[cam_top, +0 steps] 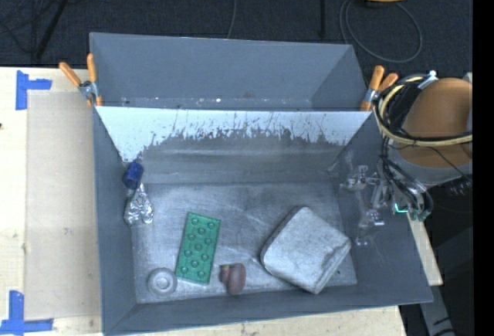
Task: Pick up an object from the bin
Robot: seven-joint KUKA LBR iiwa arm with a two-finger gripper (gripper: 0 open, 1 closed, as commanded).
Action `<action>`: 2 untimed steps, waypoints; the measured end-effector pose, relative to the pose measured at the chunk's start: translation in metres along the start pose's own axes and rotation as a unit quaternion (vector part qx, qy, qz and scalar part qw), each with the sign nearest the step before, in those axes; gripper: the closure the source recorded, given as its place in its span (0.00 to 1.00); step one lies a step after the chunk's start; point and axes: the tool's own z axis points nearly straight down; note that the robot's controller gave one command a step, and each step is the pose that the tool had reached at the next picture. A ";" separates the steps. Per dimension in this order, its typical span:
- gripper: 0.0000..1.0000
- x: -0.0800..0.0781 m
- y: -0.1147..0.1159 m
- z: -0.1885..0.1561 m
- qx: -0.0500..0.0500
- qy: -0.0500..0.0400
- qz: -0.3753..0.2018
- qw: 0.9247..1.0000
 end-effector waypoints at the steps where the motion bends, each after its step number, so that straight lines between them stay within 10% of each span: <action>1: 0.00 0.020 0.007 0.057 0.001 -0.006 -0.058 0.998; 2: 0.00 -0.075 0.068 0.054 0.001 -0.007 -0.080 0.997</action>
Offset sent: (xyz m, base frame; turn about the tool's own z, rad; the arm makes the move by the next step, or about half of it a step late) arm -0.0225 0.0057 -0.0572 -0.1181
